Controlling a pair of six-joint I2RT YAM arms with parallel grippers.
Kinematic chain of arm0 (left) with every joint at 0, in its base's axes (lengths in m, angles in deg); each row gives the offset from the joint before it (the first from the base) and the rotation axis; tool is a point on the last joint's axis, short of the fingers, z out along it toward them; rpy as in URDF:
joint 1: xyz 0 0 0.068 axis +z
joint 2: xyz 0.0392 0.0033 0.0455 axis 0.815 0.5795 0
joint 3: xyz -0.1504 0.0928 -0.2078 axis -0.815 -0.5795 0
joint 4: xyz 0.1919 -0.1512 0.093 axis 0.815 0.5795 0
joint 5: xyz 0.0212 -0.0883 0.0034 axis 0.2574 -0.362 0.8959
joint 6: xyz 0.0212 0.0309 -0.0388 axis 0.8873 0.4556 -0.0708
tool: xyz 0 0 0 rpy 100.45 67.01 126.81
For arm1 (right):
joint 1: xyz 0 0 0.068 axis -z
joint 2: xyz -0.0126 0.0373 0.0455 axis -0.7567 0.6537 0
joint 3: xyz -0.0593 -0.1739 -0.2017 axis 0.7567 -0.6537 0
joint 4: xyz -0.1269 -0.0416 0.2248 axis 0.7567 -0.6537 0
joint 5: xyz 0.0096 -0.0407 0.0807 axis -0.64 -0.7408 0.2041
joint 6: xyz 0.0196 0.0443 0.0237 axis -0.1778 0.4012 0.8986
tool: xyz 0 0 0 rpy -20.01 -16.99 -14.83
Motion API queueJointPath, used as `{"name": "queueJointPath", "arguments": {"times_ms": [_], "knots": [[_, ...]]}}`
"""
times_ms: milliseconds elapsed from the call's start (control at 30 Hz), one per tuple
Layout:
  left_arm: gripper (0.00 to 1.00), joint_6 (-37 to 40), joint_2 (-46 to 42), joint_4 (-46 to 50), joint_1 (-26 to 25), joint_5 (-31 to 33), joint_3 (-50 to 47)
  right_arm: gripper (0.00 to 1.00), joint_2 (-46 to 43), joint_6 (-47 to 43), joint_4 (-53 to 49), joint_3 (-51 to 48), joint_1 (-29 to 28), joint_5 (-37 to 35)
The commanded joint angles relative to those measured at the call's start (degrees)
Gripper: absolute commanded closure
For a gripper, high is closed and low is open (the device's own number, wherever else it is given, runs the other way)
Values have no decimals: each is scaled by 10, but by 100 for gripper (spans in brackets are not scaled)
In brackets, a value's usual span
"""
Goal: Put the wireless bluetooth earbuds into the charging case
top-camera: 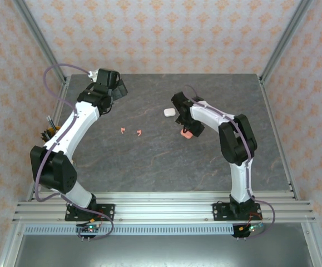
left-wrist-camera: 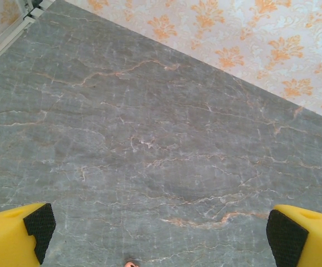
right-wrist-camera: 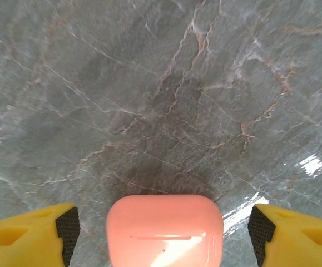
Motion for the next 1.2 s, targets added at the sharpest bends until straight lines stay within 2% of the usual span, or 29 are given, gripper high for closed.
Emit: {"name": "queueJointPath", "arguments": {"times_ms": [0, 500, 600, 833, 967, 1167], "knots": [[0, -1, -21, -21, 3, -15, -12, 19, 15, -24, -10, 5, -1, 10], [0, 22, -9, -32, 3, -57, -20, 23, 44, -81, 29, -12, 1, 59], [0, 24, -10, -30, 4, -61, -20, 27, 48, -93, 30, -14, 3, 63], [0, 23, -21, -35, 4, -87, -37, 44, 43, -149, 51, -29, 4, 104], [0, 17, -34, -41, 4, -114, -59, 45, 26, -204, 67, -35, -13, 135], [0, 6, -69, -49, 3, -139, -106, 45, 31, -284, 33, -6, -63, 148]]}}
